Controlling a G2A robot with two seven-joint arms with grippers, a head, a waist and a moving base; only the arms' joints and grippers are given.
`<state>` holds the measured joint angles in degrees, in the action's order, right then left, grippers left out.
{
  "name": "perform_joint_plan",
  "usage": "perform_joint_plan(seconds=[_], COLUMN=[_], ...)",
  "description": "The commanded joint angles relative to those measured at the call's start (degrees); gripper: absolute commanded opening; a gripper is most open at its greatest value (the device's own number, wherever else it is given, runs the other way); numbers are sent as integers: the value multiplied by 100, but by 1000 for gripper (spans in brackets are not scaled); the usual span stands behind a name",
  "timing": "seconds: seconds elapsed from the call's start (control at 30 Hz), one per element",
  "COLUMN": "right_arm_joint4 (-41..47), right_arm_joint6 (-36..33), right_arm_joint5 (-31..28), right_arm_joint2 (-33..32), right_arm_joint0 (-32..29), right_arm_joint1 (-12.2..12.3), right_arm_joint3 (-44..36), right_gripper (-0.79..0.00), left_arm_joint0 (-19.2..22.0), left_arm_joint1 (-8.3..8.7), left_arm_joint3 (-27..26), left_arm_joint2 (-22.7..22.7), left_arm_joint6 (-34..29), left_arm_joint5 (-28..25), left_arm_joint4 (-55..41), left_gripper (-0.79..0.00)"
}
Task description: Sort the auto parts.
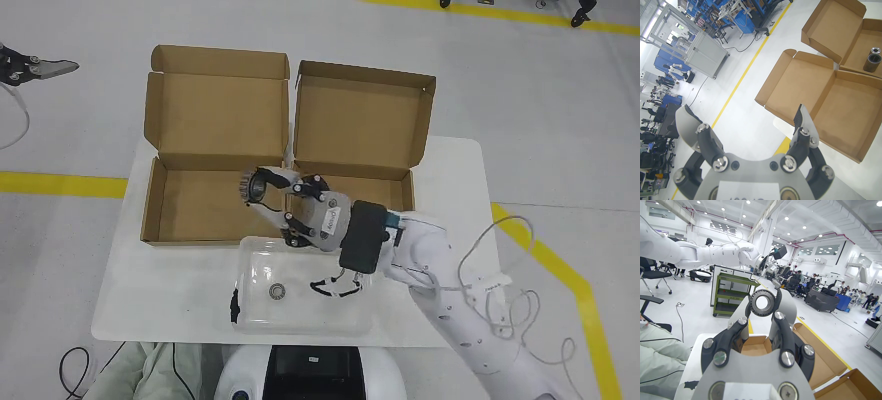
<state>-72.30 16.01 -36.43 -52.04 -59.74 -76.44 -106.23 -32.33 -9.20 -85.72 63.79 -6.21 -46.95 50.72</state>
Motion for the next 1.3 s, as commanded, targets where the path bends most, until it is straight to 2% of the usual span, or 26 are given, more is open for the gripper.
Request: perform_joint_plan(seconds=[0.0,0.33,0.7,1.27], right_arm_joint4=[62,266,253,-86], right_arm_joint6=[-13,-228,-359,-399], right_arm_joint5=[10,87,68,301], right_arm_joint2=[-79,-375,-504,-44], right_arm_joint0=[47,227,129,-272], right_arm_joint1=[-1,-4,13,-30], right_arm_joint3=[0,-122,-153,908], right_gripper=[-785,-785,-785,-785], left_arm_joint0=[0,0,0,0], left_arm_joint1=[0,0,0,0], left_arm_joint3=[0,0,0,0], left_arm_joint2=[0,0,0,0], left_arm_joint6=[0,0,0,0], left_arm_joint5=[0,0,0,0], left_arm_joint4=[0,0,0,0], left_gripper=[0,0,0,0])
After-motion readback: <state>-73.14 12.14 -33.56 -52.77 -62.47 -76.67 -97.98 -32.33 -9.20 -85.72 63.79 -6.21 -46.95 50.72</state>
